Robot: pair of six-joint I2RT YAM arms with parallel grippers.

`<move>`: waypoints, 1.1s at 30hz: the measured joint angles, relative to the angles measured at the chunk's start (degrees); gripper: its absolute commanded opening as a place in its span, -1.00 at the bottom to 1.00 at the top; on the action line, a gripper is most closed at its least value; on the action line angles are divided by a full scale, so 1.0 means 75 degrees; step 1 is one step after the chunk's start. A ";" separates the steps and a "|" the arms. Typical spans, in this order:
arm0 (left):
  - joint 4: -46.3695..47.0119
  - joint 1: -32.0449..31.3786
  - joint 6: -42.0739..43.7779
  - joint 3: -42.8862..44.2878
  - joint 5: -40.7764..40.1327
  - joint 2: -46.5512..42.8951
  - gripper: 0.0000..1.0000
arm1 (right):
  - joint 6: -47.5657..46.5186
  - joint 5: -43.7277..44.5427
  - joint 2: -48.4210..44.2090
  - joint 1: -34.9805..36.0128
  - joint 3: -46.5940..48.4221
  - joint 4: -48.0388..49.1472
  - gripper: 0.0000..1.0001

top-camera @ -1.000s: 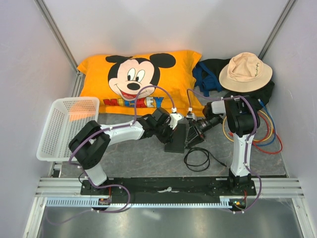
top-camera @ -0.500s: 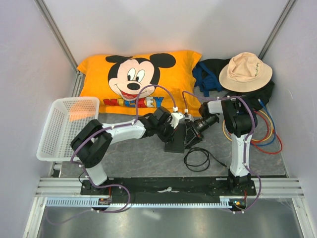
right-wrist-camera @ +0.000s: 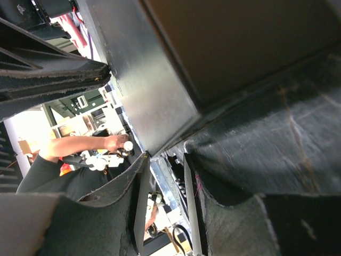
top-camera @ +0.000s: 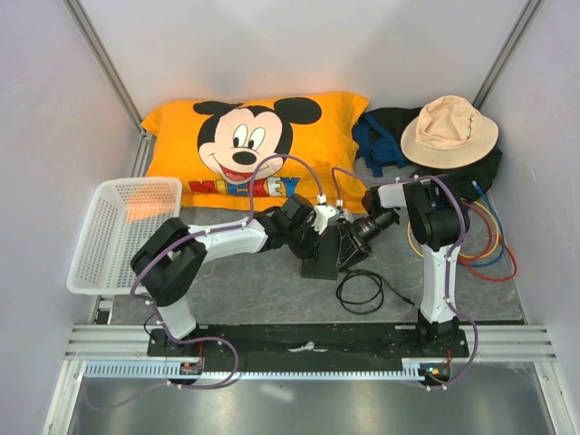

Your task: Pull the plug from the switch port

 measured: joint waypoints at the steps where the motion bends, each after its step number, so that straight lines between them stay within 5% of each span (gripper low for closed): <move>1: 0.0000 0.0000 0.0000 0.0009 0.0000 0.0012 -0.96 | 0.0012 0.0017 -0.0009 0.0009 0.0000 0.0000 -0.20; 5: 0.0000 0.0000 0.0000 0.0041 0.0000 0.0038 -0.97 | 0.0096 0.0117 -0.0047 0.0067 0.0035 -0.0006 -0.20; 10: 0.0003 -0.0009 0.0000 0.0047 0.0009 0.0041 -0.96 | 0.0370 0.0332 -0.0192 0.0224 0.0026 -0.0012 0.08; 24: 0.0055 -0.0035 0.0070 0.0055 0.0052 0.0070 -0.96 | 0.0691 0.0778 -0.0391 0.0557 -0.0015 -0.0262 0.06; 30: 0.0082 -0.0035 0.0085 0.0055 0.0073 0.0085 -0.96 | 0.0044 0.0224 -0.0286 0.0300 -0.0093 -0.0411 0.43; 33: 0.0128 -0.0032 0.0085 0.0064 0.0122 0.0114 -0.96 | -0.0522 -0.0207 -0.0221 0.0038 -0.0195 -0.0536 0.42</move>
